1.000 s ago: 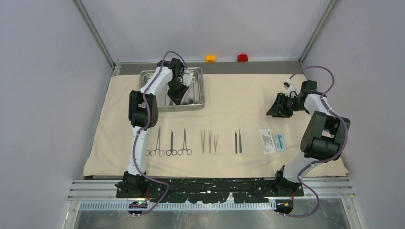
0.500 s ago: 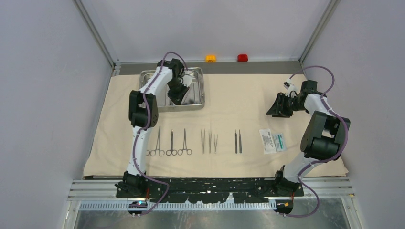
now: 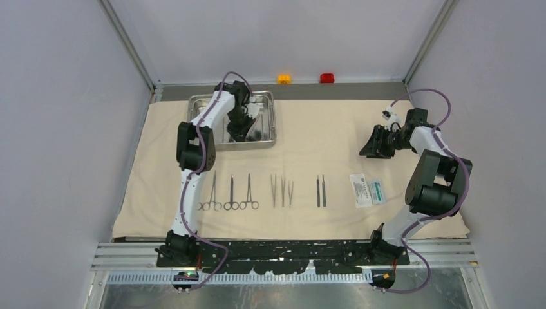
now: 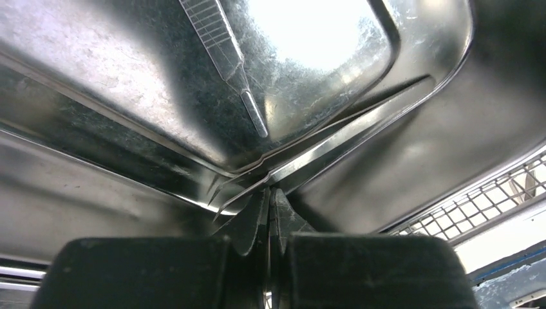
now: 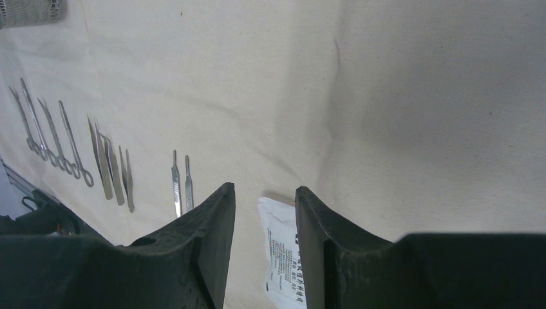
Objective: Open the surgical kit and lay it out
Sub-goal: Adjust the medical item in the container.
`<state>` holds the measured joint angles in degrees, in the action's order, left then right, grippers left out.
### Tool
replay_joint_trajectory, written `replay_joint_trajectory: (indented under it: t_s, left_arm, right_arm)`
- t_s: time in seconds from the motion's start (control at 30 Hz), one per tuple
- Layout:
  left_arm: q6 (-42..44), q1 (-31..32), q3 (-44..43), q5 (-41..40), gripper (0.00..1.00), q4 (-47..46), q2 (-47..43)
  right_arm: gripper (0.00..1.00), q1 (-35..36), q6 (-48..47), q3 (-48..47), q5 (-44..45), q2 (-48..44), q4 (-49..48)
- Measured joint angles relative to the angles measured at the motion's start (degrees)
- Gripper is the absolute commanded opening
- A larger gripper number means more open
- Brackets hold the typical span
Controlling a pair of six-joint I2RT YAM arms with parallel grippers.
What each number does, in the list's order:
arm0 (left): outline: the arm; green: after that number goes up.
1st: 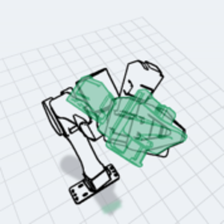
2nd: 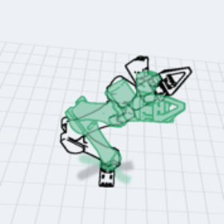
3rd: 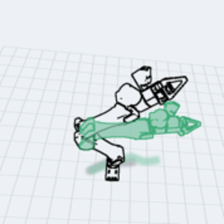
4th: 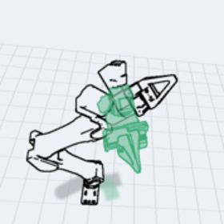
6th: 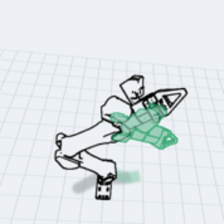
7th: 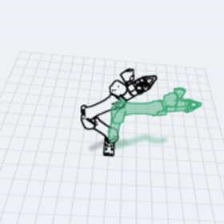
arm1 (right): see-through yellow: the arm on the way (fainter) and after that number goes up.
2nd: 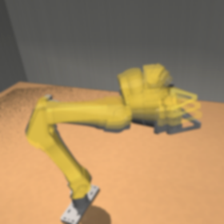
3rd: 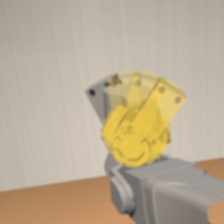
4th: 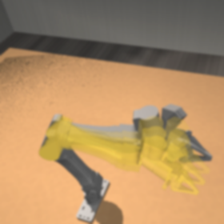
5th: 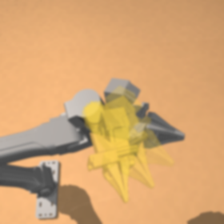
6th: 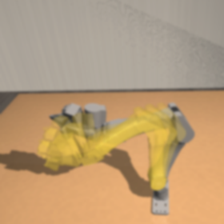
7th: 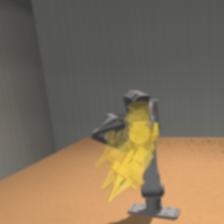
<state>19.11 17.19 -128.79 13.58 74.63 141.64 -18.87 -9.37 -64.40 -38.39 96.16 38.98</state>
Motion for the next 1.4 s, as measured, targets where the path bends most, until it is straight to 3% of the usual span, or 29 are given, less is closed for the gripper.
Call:
replay_joint_trajectory:
  t_s: [1.2,1.4]
  left_arm:
    - [-16.9,-0.8,-1.5,-2.8,0.00,-19.5,0.0]
    - [-20.6,-1.5,-0.7,-1.4,0.07,-22.9,0.0]
  right_arm:
    - [0.45,0.0,-0.6,-0.1,0.5,1.1,0.1]
    - [0.45,0.0,-0.7,-0.3,0.8,1.5,0.1]
